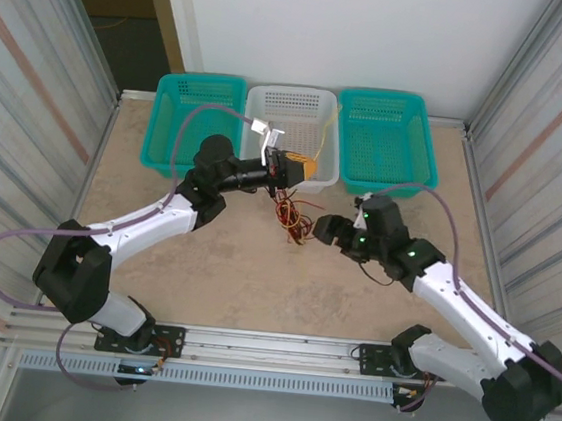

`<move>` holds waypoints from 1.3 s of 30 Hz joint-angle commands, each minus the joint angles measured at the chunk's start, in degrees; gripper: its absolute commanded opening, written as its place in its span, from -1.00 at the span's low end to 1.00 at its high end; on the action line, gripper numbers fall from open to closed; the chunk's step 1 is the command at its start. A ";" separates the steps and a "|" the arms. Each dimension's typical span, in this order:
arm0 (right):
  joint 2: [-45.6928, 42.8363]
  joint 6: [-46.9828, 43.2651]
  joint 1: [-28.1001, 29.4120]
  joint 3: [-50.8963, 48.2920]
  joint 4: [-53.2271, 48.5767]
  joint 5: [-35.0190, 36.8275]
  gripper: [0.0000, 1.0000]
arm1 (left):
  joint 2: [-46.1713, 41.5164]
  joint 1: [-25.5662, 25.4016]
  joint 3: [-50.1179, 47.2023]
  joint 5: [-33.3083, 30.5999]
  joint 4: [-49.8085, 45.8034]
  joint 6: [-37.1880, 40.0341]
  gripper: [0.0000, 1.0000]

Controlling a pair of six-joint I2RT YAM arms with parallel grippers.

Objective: Untangle the cables

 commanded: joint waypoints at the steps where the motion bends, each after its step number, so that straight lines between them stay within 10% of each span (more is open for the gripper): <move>1: 4.05 -1.95 3.67 1.10 6.82 6.66 0.53 | -1.59 -0.13 -0.01 1.52 6.49 -5.46 -1.00; 23: 12.22 -13.86 10.92 2.46 10.59 11.83 0.48 | -3.96 -0.17 2.12 -0.70 11.15 -16.35 -1.00; 32: 17.11 -13.43 11.46 3.40 12.00 14.80 -0.22 | -5.37 -0.14 2.82 -0.44 11.00 -17.84 -1.00; 39: 13.53 -14.71 13.05 1.93 14.35 14.92 0.40 | -5.94 -0.16 3.49 -0.72 9.83 -18.85 -1.00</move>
